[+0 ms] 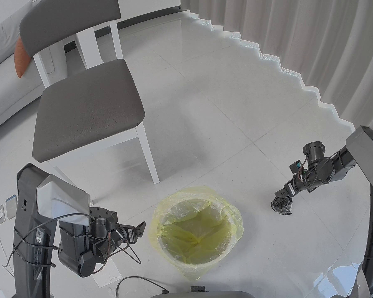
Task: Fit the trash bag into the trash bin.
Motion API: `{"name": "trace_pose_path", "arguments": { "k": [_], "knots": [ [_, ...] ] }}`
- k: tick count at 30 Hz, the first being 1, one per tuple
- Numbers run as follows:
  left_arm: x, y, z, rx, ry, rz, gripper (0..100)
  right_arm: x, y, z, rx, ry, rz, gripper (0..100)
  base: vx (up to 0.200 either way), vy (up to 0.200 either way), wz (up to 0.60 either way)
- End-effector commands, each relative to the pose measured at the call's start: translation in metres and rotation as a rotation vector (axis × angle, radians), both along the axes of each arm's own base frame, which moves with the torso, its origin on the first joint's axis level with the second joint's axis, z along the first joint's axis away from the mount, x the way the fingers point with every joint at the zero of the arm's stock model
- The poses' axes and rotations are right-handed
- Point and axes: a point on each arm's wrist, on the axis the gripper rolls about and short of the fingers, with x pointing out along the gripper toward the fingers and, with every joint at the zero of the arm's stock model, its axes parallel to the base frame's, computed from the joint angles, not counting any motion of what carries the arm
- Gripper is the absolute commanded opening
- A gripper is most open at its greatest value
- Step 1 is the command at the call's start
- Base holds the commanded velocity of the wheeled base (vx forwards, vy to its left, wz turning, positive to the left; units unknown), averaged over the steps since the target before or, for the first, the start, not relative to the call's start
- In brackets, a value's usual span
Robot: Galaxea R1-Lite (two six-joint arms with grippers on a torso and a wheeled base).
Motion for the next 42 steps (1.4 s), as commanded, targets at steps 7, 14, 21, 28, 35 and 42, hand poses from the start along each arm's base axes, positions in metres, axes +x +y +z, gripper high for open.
{"name": "trace_pose_path", "arguments": {
  "k": [7,14,21,28,35,42],
  "knots": [
    [0.000,-0.004,0.015,-0.016,-0.055,-0.006,100,0.049,-0.023,-0.054,-0.082,0.081,-0.048,100,0.000,0.000,0.00],
    [-0.002,-0.004,0.015,-0.013,-0.048,-0.003,100,0.070,-0.025,-0.078,-0.125,0.126,-0.075,100,0.000,0.000,0.00],
    [-0.002,-0.004,0.013,-0.014,-0.043,0.000,100,0.071,-0.026,-0.091,-0.132,0.166,-0.081,100,0.000,0.000,0.00],
    [-0.001,-0.004,0.012,-0.014,-0.043,-0.001,100,0.070,-0.027,-0.092,-0.138,0.179,-0.086,100,0.000,0.000,0.00],
    [-0.002,-0.004,0.012,-0.014,-0.040,0.000,100,0.067,-0.027,-0.093,-0.142,0.205,-0.085,0,0.000,0.000,0.00],
    [-0.002,-0.004,0.013,-0.015,-0.043,0.000,100,0.063,-0.026,-0.084,-0.141,0.210,-0.085,0,0.000,0.000,0.00]
  ]
}}
